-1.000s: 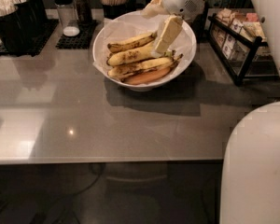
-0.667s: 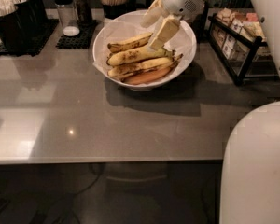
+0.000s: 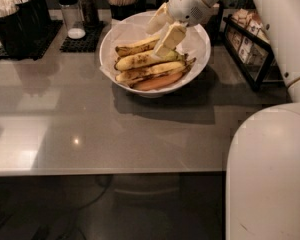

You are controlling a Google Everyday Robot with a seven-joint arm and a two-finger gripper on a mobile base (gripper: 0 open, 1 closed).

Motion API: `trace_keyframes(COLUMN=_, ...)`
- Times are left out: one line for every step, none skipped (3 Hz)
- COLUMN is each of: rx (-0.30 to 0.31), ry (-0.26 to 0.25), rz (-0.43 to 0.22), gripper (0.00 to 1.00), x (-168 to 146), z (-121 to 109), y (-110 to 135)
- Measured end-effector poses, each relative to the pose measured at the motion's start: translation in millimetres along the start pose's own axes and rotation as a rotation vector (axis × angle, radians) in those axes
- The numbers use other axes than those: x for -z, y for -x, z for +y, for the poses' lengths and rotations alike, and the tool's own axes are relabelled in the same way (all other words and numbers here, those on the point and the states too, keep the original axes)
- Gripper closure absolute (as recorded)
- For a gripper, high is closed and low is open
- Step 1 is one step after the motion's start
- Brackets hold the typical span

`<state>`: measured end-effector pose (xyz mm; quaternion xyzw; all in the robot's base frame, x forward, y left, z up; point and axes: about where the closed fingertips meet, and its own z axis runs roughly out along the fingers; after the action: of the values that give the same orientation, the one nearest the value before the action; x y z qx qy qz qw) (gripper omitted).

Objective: Pick banana from white bowl

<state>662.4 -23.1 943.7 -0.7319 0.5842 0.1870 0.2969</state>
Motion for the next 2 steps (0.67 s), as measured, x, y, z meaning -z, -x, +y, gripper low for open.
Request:
trace_keyframes(rx=-0.012, ry=0.037, rz=-0.029, gripper=0.35, x=-18, z=-3, y=-6)
trace_keyframes(rx=-0.025, ry=0.077, rz=-0.039, gripper=0.35, x=-29, z=0, y=-12)
